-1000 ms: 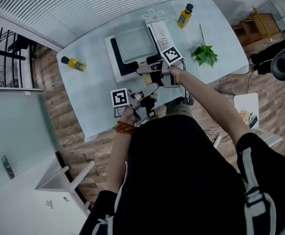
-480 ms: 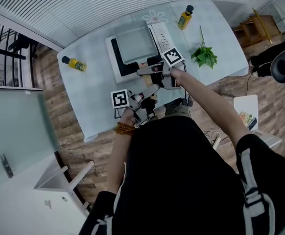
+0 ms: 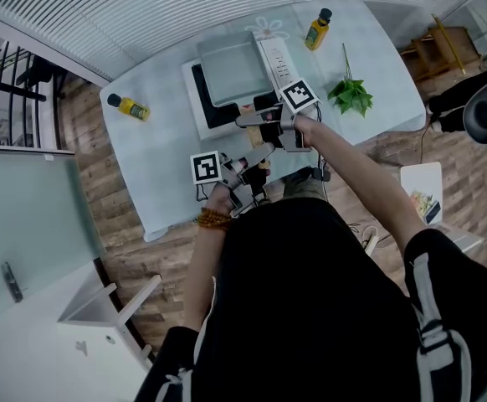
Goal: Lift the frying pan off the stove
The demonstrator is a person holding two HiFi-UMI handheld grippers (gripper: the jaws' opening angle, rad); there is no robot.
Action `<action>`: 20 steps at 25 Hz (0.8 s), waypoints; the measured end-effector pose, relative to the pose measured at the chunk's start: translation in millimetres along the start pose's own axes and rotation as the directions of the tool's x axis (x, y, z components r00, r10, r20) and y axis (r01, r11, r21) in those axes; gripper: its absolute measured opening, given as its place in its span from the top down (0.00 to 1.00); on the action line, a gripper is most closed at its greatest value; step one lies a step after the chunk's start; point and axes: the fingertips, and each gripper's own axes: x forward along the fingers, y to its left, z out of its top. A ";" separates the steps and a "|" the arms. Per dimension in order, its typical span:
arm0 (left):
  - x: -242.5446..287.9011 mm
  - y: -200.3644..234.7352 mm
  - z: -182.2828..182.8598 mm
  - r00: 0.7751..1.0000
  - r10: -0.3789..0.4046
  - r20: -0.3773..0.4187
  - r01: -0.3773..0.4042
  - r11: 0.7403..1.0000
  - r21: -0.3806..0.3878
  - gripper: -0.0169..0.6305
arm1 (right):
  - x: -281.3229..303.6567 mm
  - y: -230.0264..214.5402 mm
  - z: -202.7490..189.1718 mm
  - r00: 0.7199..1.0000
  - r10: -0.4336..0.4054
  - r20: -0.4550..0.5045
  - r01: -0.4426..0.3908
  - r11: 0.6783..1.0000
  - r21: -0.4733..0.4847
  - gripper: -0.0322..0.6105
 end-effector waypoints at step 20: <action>0.1 -47.5 -5.7 0.999 -0.042 -0.013 0.043 0.993 0.108 0.85 | -0.3 58.7 -0.2 0.999 0.036 0.015 -0.034 0.989 -0.145 0.74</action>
